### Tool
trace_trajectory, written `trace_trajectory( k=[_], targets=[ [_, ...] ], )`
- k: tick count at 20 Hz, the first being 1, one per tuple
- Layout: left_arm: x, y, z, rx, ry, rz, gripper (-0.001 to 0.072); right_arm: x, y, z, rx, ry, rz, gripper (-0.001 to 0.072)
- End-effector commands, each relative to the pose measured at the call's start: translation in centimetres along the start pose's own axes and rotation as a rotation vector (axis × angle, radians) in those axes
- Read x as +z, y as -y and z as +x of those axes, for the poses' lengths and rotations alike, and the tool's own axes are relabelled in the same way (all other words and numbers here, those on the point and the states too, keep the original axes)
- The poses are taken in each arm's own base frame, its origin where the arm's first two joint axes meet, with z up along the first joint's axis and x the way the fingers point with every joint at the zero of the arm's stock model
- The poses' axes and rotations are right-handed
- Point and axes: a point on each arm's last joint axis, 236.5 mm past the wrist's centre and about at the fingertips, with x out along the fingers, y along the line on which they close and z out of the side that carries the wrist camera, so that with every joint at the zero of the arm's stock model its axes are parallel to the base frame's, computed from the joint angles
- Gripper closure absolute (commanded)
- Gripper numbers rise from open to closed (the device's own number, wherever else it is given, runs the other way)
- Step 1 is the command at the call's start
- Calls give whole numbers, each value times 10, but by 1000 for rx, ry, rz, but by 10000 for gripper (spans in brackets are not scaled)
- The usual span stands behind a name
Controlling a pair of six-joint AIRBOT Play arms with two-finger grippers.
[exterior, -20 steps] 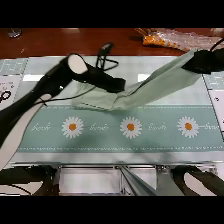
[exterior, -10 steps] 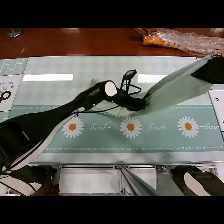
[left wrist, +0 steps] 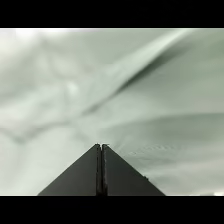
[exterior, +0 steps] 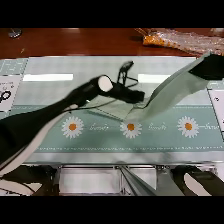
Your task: Fold the shirts.
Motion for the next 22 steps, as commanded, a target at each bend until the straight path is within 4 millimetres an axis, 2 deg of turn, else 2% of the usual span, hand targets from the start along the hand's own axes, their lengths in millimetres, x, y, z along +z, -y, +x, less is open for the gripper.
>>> trace_trajectory(
  k=[1,3,4,6,8,10,12,14,19,22],
  targets=[
    [61,-22,-116,190,179,171,691,8,-16,39,7,-29,-70,694],
    [87,-37,-208,321,303,223,690,11,-38,77,50,-62,-92,694],
    [93,-46,-252,384,357,231,689,9,-51,98,71,-86,-104,694],
    [90,-63,-338,500,453,202,689,1,-76,137,108,-134,-123,694],
    [75,-72,-403,580,524,152,688,-10,-99,173,133,-174,-133,693],
    [57,-73,-448,645,573,135,688,-22,-115,203,145,-209,-131,694],
    [39,-67,-477,687,608,122,688,-32,-129,229,154,-227,-116,693],
    [25,-57,-489,701,618,129,687,-39,-147,250,183,-231,-87,694],
    [0,-43,-488,687,574,127,688,-51,-188,291,267,-223,45,693],
    [-6,-42,-485,681,551,124,687,-58,-213,306,320,-216,90,692]
  ],
)
